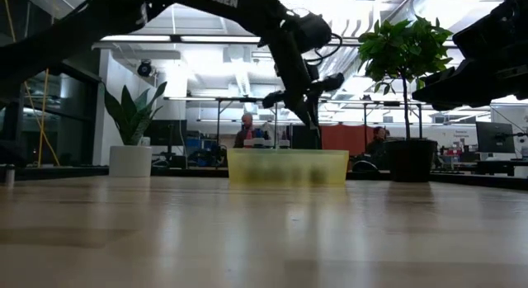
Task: Pick & Place food coloring
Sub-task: Put the small green food coloring bottle into the yellow bin, then put the small brown food coloring bottle into the yellow bin
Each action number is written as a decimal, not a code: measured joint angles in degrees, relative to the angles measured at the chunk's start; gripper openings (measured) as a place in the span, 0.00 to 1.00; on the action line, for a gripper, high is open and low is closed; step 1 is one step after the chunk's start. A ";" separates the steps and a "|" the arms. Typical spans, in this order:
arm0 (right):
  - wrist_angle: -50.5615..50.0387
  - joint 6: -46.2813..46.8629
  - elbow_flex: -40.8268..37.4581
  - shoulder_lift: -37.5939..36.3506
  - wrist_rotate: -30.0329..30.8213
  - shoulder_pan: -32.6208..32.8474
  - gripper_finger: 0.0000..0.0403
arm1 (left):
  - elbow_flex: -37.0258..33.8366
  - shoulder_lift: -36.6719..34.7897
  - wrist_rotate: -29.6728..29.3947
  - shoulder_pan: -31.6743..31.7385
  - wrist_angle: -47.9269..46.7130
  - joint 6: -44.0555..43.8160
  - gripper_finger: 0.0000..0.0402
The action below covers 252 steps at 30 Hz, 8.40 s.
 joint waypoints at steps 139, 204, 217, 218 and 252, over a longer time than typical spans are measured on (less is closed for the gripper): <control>0.00 0.02 0.00 -0.06 -0.04 0.00 0.00 | 0.05 -6.12 24.19 -36.98 -7.22 44.83 0.57; -0.02 0.00 0.00 -0.04 -0.04 -0.02 0.00 | 0.02 11.42 16.71 -42.71 10.47 35.31 0.31; -0.02 0.00 0.00 -0.04 -0.04 0.00 0.00 | 0.02 11.42 16.99 -42.39 11.27 32.91 0.30; -0.02 0.00 0.00 -0.04 -0.04 -0.02 0.00 | 0.02 11.42 16.97 -42.38 11.28 32.78 0.30; -0.01 0.01 0.00 -0.06 -0.04 -0.02 0.00 | 0.02 7.82 15.31 -41.68 8.47 24.60 0.11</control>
